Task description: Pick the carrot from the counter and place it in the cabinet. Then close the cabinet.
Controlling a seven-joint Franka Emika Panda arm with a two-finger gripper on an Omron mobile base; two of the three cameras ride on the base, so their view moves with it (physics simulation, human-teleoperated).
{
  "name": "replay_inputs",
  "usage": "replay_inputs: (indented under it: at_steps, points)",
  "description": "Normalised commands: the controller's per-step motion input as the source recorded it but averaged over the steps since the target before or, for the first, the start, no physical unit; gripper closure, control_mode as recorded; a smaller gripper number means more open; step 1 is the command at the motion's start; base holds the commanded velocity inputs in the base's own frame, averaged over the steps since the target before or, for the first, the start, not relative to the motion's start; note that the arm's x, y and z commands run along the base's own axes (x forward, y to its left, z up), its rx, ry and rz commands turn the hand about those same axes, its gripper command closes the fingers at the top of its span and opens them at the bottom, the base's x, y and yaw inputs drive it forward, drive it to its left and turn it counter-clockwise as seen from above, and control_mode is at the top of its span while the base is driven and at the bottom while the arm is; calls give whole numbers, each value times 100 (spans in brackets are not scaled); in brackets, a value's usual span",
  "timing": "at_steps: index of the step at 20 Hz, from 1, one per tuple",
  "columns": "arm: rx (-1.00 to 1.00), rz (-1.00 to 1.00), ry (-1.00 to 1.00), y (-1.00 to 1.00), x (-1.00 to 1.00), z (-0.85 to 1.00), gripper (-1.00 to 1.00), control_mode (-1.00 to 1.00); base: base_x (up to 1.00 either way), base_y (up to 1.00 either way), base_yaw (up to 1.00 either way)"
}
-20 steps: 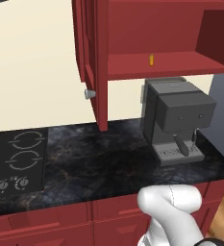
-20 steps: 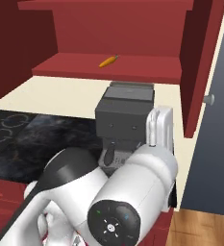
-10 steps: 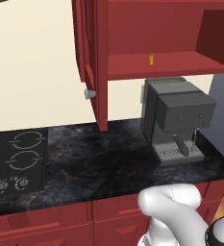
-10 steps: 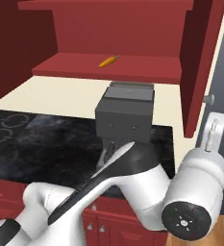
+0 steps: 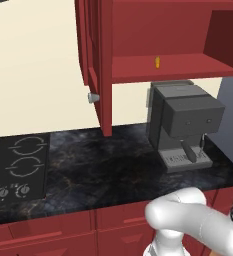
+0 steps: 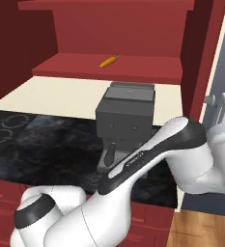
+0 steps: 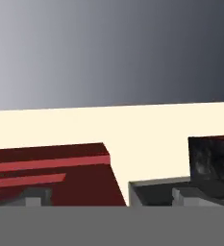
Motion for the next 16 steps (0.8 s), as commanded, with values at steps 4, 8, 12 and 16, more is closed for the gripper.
replay_inputs:
  at_steps: [4,8,12,16]
  points:
    - [0,49,-29,0,33,0,-100,-100,0,0,0]
    - [0,54,-29,1,27,0,-100,-100,0,0,0]
    - [0,56,-23,25,0,0,-100,-100,0,0,0]
    - [-3,44,-22,74,0,2,-100,-100,0,0,0]
